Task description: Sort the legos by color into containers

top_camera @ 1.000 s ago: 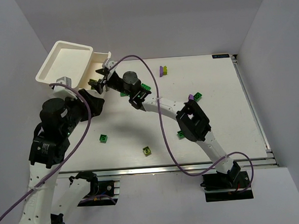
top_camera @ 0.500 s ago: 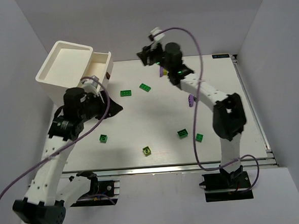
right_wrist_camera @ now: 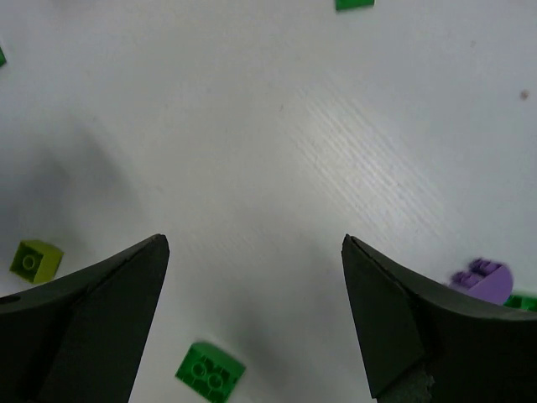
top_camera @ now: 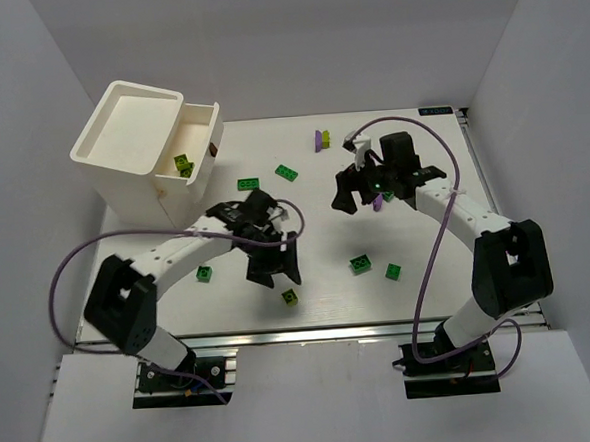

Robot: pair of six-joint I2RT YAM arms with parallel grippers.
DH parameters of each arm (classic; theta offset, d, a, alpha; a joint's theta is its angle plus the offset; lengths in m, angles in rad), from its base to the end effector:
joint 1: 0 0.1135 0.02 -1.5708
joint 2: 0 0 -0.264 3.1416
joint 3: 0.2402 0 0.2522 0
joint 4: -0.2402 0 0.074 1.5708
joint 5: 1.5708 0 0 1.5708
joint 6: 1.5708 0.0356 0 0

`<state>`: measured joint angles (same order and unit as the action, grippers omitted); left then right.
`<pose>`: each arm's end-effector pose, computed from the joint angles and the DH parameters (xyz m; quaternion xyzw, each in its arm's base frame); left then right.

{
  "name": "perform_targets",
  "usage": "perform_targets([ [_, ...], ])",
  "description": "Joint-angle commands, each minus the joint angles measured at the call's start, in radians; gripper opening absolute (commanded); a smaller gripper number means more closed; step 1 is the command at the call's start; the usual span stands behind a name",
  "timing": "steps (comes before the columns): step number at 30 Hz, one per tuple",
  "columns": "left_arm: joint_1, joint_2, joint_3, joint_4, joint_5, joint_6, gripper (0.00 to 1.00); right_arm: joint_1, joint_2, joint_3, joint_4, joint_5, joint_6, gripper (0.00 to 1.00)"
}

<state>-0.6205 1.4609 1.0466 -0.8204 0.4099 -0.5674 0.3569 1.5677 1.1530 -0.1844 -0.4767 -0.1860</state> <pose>0.2152 -0.1712 0.2315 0.0597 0.9640 -0.2579 0.0234 0.3267 0.1393 0.2741 -0.3366 0.7983 0.2467 0.4343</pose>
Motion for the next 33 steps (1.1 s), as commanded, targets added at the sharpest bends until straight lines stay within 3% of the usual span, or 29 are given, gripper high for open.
perform_targets([
  [1,-0.119,0.134,0.134,-0.129,-0.077,-0.061,0.82,-0.029,-0.046,0.007,-0.046,-0.059,-0.009,0.89],
  [4,-0.185,0.26,0.216,-0.224,-0.166,-0.113,0.85,-0.039,-0.034,0.011,-0.049,-0.074,0.003,0.88],
  [10,-0.228,0.332,0.256,-0.215,-0.253,-0.192,0.94,-0.056,-0.047,-0.01,-0.044,-0.099,-0.007,0.89],
  [23,-0.265,0.513,0.328,-0.214,-0.322,-0.173,0.92,-0.093,-0.064,-0.016,-0.046,-0.105,-0.017,0.89],
  [28,-0.265,0.516,0.317,-0.221,-0.347,-0.172,0.76,-0.111,-0.075,-0.032,-0.052,-0.108,-0.017,0.88],
  [33,-0.265,0.483,0.317,-0.224,-0.365,-0.18,0.49,-0.124,-0.078,-0.038,-0.059,-0.108,-0.02,0.87],
])
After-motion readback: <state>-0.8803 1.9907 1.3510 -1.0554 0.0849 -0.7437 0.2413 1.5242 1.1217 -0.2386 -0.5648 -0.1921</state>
